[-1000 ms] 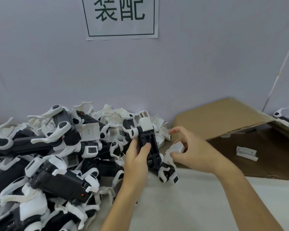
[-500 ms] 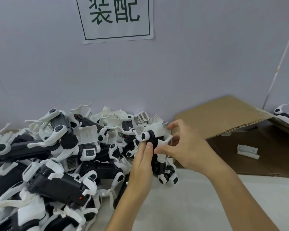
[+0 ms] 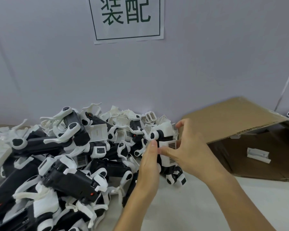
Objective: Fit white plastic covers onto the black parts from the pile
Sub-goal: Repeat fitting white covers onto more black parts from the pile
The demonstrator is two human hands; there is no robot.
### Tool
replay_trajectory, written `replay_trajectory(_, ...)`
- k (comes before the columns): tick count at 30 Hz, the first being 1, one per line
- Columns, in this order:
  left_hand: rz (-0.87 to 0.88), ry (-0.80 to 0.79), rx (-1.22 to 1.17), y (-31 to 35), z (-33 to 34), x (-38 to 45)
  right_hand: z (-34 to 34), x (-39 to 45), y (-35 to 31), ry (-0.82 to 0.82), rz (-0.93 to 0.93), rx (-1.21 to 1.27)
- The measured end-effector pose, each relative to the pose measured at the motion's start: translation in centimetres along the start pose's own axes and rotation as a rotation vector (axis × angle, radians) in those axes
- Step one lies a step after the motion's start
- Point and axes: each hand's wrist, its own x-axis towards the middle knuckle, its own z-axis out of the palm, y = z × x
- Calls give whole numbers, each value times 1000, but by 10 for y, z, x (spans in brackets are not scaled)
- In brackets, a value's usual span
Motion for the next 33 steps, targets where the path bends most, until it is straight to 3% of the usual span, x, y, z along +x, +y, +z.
replay_trajectory(4, 86, -73, -85, 7, 1, 0, 4, -3, -5, 116, -11, -8)
replay_trajectory(7, 135, -105, -101, 9, -1, 1, 2, -1, -7, 115, 7, 2)
replay_trajectory(12, 132, -53, -94, 11, -1, 2, -9, 3, -3, -27, 41, 173)
replay_trajectory(16, 122, 0, -93, 9, 1, 1, -18, 3, 5, -129, 107, 106)
replay_trajectory(21, 188, 39, -34, 11, 2, 1, -8, -2, 4, -332, 96, 427)
replay_trajectory(27, 150, 99, -89, 12, -2, 5, 20, -2, 6, -294, 177, 841)
replay_trajectory(33, 181, 126, -23, 12, -3, 4, 31, -4, -2, -132, 202, 824)
